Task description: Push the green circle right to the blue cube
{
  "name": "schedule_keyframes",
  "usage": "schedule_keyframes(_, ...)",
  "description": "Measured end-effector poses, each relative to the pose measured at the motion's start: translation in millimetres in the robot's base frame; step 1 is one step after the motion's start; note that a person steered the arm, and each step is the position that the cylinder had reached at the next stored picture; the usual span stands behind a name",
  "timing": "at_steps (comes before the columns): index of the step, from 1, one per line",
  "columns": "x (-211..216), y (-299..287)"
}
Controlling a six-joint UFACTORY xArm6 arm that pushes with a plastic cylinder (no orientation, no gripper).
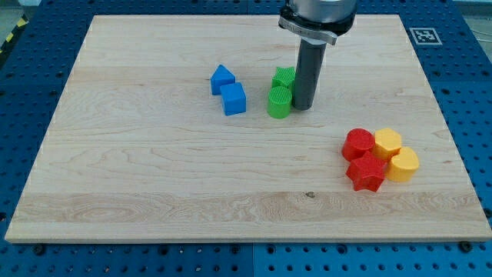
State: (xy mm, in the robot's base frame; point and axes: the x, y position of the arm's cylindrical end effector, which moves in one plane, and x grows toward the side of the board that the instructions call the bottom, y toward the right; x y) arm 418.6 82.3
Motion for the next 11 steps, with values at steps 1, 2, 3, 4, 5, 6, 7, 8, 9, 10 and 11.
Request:
schedule_keyframes(1,3.7,0.4)
schedule_keyframes(2,8.2,7.7)
schedule_keyframes(3,8.4,7.3)
schedule_keyframes(4,8.4,-9.2)
schedule_keyframes(5,8.3,-22.5)
schedule_keyframes(6,8.3,-22.5)
schedule_keyframes(7,8.2,-26.3)
schedule_keyframes(8,4.1,-35.5)
schedule_keyframes(9,1.0,-37.4)
schedule_keyframes(10,-2.5,-37.4)
schedule_keyframes(11,-3.0,-35.7)
